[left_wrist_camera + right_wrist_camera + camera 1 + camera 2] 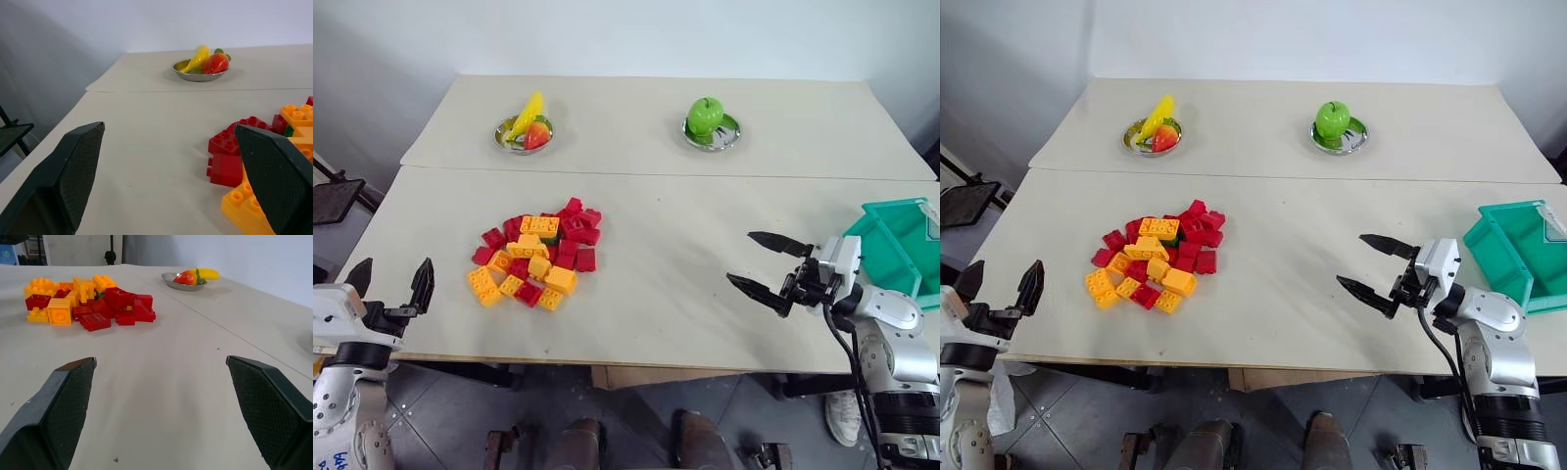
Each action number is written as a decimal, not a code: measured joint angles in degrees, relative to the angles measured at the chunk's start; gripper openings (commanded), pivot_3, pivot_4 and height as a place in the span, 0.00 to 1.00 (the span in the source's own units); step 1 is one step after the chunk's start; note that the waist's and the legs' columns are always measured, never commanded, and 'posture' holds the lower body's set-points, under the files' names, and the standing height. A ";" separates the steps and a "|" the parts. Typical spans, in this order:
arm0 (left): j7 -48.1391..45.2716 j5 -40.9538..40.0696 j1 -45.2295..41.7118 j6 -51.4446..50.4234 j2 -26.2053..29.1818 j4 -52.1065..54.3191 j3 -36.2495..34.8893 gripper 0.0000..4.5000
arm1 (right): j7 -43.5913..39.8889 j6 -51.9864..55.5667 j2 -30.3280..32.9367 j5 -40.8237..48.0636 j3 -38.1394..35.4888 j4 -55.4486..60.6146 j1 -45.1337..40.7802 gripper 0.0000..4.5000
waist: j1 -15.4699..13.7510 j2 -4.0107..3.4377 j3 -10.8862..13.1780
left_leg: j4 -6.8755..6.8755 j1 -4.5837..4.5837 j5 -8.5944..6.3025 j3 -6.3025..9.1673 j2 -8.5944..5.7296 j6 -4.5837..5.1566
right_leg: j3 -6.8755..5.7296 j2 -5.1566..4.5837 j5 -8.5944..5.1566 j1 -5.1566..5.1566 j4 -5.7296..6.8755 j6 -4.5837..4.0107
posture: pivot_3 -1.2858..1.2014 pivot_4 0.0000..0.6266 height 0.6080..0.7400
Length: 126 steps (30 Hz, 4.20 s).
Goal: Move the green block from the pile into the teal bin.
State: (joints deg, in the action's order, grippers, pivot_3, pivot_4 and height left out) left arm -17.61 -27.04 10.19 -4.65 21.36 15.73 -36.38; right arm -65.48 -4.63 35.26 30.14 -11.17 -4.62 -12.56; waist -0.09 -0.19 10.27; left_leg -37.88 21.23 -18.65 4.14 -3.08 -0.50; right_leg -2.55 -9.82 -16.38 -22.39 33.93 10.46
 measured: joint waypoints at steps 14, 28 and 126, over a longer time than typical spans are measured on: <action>-27.86 -1.82 -0.92 -1.19 16.90 3.72 14.40 1.00 | -2.87 4.63 4.08 1.13 0.40 4.77 0.76 0.99 | 0.00 -0.01 0.00 | -0.06 0.00 -0.13 0.00 0.05 0.08 | 0.13 0.05 -0.01 -0.02 -0.03 -0.03 | 0.52 0.24 1.00; -38.42 -1.12 -3.17 1.19 18.00 -3.76 17.13 0.10 | -4.47 7.94 7.14 3.36 -2.98 7.26 2.28 1.00 | 0.08 -0.02 0.00 | -0.10 -0.02 -0.19 -0.08 0.26 0.02 | 0.19 0.26 0.01 -0.04 -0.04 -0.07 | 0.52 0.24 1.00; -26.16 10.01 -50.12 -43.51 27.18 -28.11 40.47 1.00 | 2.27 4.61 -4.90 0.30 4.60 6.01 -3.11 1.00 | 1.55 0.13 0.03 | -0.28 -0.01 -0.38 -0.93 0.66 -0.09 | -0.14 0.57 0.22 -0.37 0.18 -0.44 | 0.52 0.24 1.00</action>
State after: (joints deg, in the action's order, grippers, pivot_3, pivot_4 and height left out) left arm -43.77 -17.03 -39.93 -48.15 48.53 -12.37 4.09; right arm -63.22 -0.02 30.36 30.44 -6.57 1.38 -15.67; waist 1.46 -0.06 10.30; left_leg -38.16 21.22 -19.03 3.21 -2.42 -0.59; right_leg -2.69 -9.25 -16.16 -22.75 34.11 10.02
